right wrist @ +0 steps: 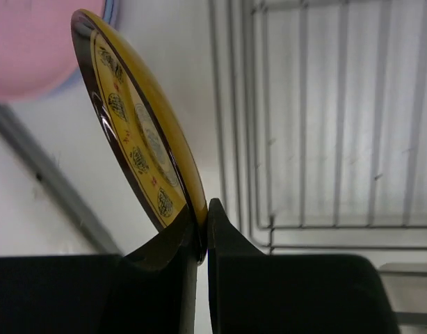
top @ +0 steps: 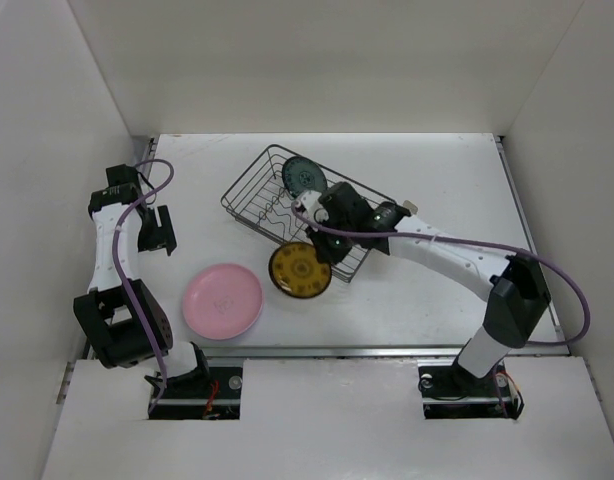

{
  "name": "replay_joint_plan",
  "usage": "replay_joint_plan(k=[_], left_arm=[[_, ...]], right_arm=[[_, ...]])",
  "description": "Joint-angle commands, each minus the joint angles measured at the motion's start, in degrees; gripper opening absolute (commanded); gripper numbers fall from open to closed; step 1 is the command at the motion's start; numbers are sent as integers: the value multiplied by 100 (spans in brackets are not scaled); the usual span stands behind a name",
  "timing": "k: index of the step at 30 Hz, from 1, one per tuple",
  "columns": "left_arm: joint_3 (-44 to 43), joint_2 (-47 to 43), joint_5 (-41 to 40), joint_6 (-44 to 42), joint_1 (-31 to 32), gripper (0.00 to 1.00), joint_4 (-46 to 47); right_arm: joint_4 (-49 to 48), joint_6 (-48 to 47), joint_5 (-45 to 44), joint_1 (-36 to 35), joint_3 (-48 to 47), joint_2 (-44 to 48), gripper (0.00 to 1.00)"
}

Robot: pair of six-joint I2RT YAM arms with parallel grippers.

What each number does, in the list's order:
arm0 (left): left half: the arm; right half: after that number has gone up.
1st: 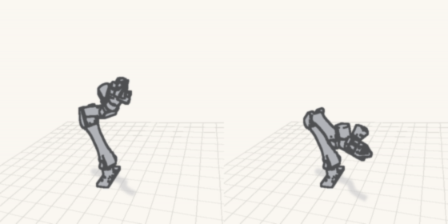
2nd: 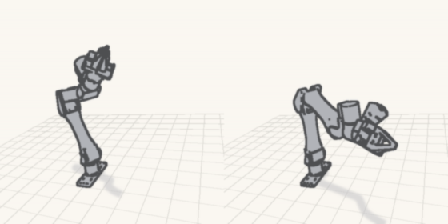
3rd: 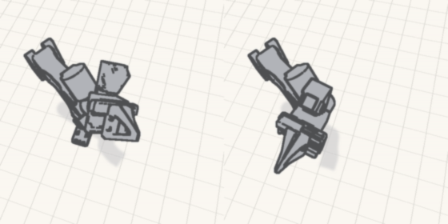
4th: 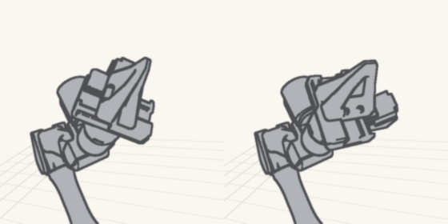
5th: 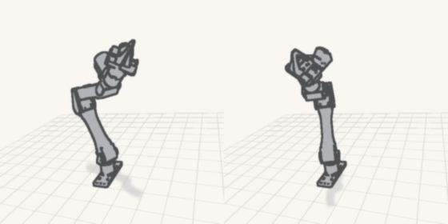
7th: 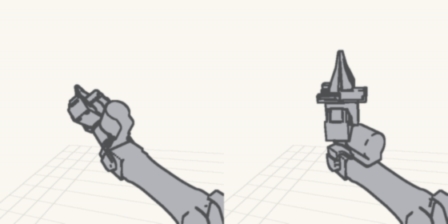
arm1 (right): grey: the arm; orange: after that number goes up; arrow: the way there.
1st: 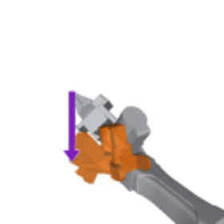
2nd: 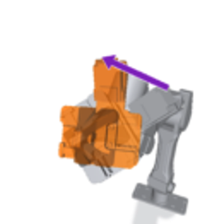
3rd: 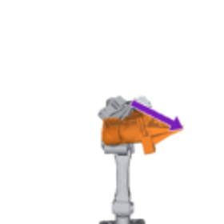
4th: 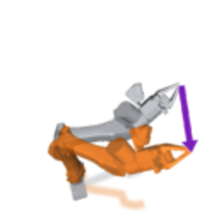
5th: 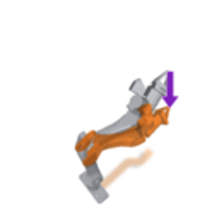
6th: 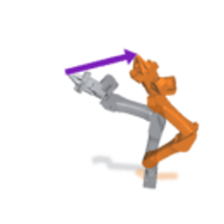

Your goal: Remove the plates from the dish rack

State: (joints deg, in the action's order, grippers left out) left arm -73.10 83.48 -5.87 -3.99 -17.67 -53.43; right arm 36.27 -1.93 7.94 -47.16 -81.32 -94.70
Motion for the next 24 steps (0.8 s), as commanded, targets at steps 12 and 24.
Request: replay_joint_plan(k=[12, 24], left_arm=[[94, -508, 191, -128, 27, 77, -115], [147, -684, 191, -128, 27, 78, -168]], right_arm=[[57, 510, -223, -734, 705, -66, 6], [-410, 694, -882, -734, 644, -453, 45]])
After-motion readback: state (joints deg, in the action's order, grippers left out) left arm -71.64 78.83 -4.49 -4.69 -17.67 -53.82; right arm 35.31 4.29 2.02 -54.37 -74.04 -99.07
